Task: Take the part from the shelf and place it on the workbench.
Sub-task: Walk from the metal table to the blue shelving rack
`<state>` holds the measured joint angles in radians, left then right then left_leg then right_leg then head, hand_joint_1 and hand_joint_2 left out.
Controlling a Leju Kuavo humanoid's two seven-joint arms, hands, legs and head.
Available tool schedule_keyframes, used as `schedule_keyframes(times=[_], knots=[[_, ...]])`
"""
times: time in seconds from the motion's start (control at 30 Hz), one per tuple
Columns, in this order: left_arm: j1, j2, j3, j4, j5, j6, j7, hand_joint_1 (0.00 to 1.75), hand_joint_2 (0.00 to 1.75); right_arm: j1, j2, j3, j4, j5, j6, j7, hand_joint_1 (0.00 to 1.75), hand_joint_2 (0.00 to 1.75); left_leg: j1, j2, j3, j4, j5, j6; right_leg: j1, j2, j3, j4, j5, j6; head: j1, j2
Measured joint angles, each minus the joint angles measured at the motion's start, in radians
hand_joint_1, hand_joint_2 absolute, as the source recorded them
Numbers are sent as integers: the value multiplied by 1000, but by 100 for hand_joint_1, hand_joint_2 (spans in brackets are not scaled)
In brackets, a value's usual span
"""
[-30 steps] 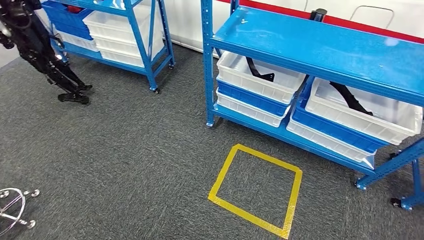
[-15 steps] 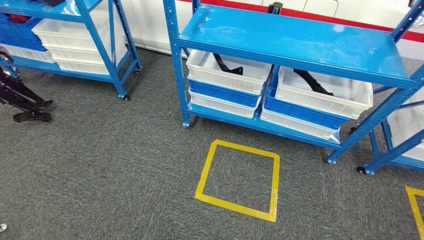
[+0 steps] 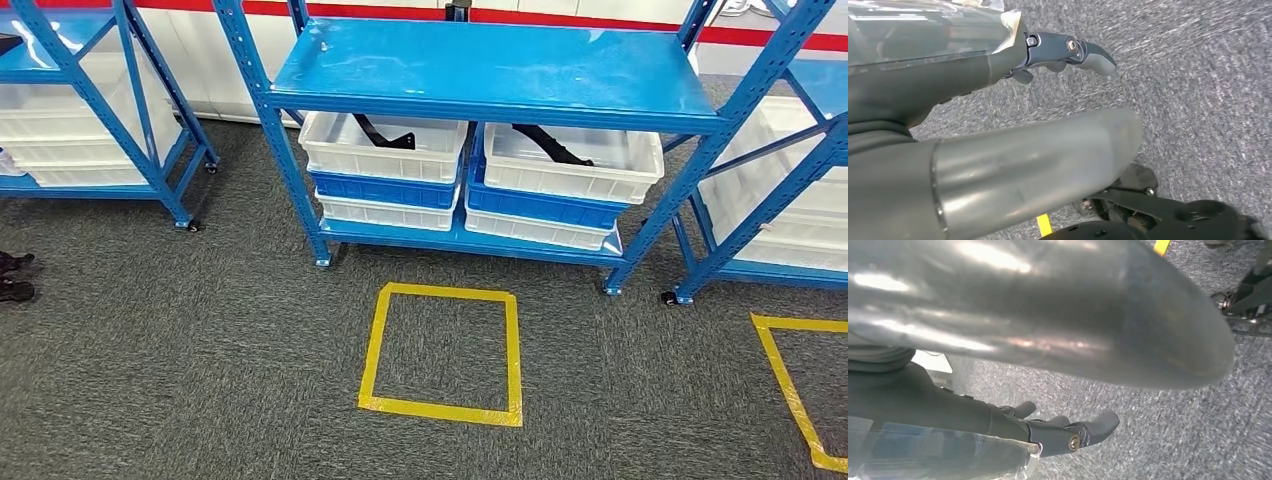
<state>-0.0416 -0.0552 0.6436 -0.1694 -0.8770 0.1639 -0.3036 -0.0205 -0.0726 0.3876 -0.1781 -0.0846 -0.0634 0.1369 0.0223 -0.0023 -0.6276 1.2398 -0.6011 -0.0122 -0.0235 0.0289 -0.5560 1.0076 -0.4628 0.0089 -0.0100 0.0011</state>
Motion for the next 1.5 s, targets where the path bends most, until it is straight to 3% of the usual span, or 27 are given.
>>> schedule_keyframes(times=[0.07,0.1,0.17,0.47,1.0,1.1,1.17,1.23,1.27,1.37,1.43,1.47,1.5], knots=[[0,1,0,0,2,0,0,0,0,-1,0,0,0,3,-3,-1,0,0,0,-5,52,-135,75,4,4,10,2,3,-3,5,0,0],[-1,1,0,0,2,0,-1,0,0,-1,0,0,0,3,-3,-2,0,0,0,-7,71,-185,95,7,7,13,1,4,-4,9,1,0],[-1,1,0,0,3,0,-1,0,0,-1,0,0,0,4,-3,-3,0,0,-3,-11,81,-219,103,11,16,15,-6,7,-10,13,3,0],[0,-1,1,0,4,0,-6,0,0,2,-1,0,1,14,1,-13,0,0,-19,-12,81,-219,106,27,10,14,1,-4,-5,27,6,0],[0,-1,3,0,6,9,-1,0,0,3,-2,1,1,18,11,-18,0,0,-16,-12,80,-217,104,32,12,14,2,-5,-4,31,5,0],[-1,-1,6,0,6,18,-3,0,0,3,-1,2,1,18,13,-15,0,0,-20,-12,79,-215,102,38,5,14,2,-8,-2,37,5,0],[-1,-1,7,0,6,19,-4,0,0,4,0,2,2,18,13,-13,0,0,-21,-12,77,-221,104,49,4,15,3,-1,8,50,5,0],[-2,-3,7,0,6,20,-5,0,0,5,0,2,3,18,14,-11,0,0,-18,-9,82,-234,111,61,5,9,-3,17,9,60,6,0],[-2,-4,7,0,6,20,-5,0,0,4,0,2,3,18,14,-10,0,0,-15,-6,85,-239,113,66,6,3,-15,40,-7,57,8,0],[0,-4,7,0,6,30,-7,0,0,-1,-1,2,4,17,12,-7,0,0,-12,3,86,-244,110,72,4,-12,-96,207,-90,43,13,0],[2,-5,7,0,6,43,-12,0,0,2,-1,2,4,16,11,-4,0,0,-10,8,88,-244,104,68,0,-15,-127,273,-111,54,14,0],[2,-6,7,0,6,49,-14,0,0,4,-2,2,4,16,11,-2,0,0,-7,9,91,-243,101,63,-5,-17,-115,252,-99,66,14,0],[3,-7,7,0,6,54,-16,0,0,6,-2,3,4,16,11,-1,0,0,-3,10,97,-242,97,56,-11,-19,-87,196,-74,82,15,0]])
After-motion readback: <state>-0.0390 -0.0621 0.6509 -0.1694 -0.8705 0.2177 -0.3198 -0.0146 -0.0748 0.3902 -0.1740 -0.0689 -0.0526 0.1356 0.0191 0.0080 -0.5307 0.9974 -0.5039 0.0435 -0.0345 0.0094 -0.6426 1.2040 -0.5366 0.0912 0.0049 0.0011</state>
